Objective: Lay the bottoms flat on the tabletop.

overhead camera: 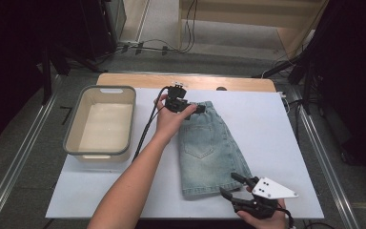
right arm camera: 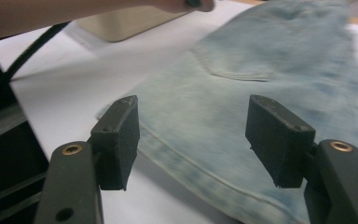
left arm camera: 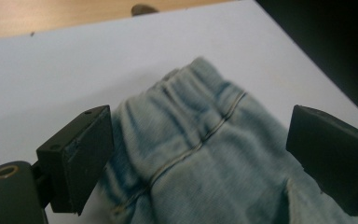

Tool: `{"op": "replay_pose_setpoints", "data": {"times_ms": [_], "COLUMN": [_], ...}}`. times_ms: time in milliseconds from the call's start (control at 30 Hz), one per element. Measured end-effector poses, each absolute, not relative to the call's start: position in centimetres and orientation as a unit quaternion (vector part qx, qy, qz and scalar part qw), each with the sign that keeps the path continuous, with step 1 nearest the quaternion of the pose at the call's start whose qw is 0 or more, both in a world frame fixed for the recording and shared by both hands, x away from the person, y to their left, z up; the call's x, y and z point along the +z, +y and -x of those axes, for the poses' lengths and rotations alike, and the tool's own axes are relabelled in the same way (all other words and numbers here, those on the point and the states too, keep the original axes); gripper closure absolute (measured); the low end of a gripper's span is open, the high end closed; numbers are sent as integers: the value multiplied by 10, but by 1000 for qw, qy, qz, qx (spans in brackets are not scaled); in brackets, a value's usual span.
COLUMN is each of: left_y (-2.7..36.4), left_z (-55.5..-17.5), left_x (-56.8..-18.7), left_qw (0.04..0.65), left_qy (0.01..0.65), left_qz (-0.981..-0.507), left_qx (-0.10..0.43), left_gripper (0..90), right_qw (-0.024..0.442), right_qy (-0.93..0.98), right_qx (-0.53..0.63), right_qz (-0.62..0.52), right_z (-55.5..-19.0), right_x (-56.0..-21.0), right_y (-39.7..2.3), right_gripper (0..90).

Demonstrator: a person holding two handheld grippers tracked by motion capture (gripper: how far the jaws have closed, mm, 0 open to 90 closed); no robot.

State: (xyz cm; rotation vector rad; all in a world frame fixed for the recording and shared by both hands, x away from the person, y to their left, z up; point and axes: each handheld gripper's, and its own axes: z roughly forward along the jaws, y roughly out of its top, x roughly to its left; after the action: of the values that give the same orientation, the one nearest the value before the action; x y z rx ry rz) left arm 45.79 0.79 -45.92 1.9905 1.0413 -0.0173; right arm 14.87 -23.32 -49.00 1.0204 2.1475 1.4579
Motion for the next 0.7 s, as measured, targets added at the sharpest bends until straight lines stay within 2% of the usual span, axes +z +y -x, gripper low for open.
{"op": "replay_pose_setpoints", "data": {"times_ms": [200,400,500,700], "left_y": [19,25,23,19], "left_z": [-456,-459,-460,-460], "left_x": [-473,-486,-491,-498], "left_qw": [415,384,380,374], "left_qy": [432,460,460,455], "left_qz": [-801,-801,-803,-808], "left_qx": [-4,-6,-10,-23], "left_gripper": [110,165,201,296], "right_qw": [142,115,117,132], "right_qy": [784,810,817,826], "right_qx": [499,472,457,435], "right_qz": [-342,-327,-331,-334], "right_z": [-160,-175,-181,-184], "right_x": [-497,-510,-514,-517], "right_y": [-193,-161,-151,-143], "right_gripper": [288,275,269,199]}}
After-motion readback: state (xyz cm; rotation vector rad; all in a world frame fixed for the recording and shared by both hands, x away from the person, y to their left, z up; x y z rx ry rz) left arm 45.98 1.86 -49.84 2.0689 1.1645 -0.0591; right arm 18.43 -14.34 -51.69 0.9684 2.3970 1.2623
